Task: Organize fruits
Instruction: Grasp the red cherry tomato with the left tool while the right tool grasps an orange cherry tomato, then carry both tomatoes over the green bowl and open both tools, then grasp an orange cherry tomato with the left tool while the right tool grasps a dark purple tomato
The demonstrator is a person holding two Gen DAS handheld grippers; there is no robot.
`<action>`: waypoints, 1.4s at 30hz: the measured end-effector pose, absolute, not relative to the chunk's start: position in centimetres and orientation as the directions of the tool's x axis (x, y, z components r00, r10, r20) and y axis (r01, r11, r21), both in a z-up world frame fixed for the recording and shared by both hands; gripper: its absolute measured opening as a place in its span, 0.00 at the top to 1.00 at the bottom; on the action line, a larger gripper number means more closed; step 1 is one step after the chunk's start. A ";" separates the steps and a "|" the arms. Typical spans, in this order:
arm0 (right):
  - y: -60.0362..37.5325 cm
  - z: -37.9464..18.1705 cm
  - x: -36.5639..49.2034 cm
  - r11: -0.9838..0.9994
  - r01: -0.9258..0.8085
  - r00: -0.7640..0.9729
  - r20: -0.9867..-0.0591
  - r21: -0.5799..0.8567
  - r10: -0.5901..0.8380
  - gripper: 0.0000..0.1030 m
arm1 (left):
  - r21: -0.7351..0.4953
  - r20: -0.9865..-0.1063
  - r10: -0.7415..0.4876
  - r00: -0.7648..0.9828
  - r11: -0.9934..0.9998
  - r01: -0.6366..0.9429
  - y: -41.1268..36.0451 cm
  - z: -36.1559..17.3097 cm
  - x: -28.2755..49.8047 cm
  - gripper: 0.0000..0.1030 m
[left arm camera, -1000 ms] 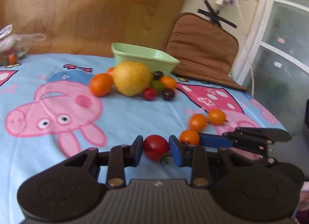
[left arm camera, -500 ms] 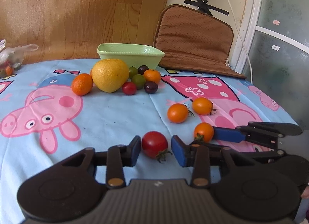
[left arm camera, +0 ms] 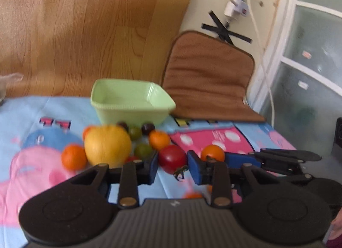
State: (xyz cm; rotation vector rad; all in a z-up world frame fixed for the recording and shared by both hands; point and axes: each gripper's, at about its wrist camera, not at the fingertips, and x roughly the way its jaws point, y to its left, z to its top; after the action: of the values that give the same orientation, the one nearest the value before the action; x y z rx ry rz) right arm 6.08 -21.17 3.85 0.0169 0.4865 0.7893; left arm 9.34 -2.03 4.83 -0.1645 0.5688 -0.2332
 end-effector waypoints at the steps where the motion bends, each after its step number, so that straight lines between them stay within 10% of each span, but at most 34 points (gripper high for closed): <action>1: -21.0 4.3 7.7 0.716 -0.671 0.607 -0.412 0.192 0.679 0.62 | -0.221 -0.514 -0.249 0.821 0.963 0.154 -1.7 5.2 11.0 0.71; 18: -16.1 3.3 23.2 0.793 -0.591 0.637 -0.519 0.145 0.570 0.61 | -0.186 -0.665 -0.088 0.742 0.981 -0.051 1.6 3.5 27.0 0.64; 30: -21.5 4.0 15.3 0.729 -0.652 0.577 -0.489 0.206 0.654 0.61 | -0.273 -0.463 -0.201 0.864 0.959 0.077 2.2 6.5 13.6 0.64; 42: -25.5 0.6 4.5 0.773 -0.618 0.643 -0.474 0.142 0.601 0.61 | -0.153 -0.541 -0.293 0.788 0.956 0.251 -4.8 0.9 5.9 0.55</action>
State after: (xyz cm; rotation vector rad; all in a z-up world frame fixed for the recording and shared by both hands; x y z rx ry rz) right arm 4.50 -25.50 0.64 -0.0342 0.5271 0.6948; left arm 5.91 -4.83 0.85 -0.0742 0.5952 -0.2933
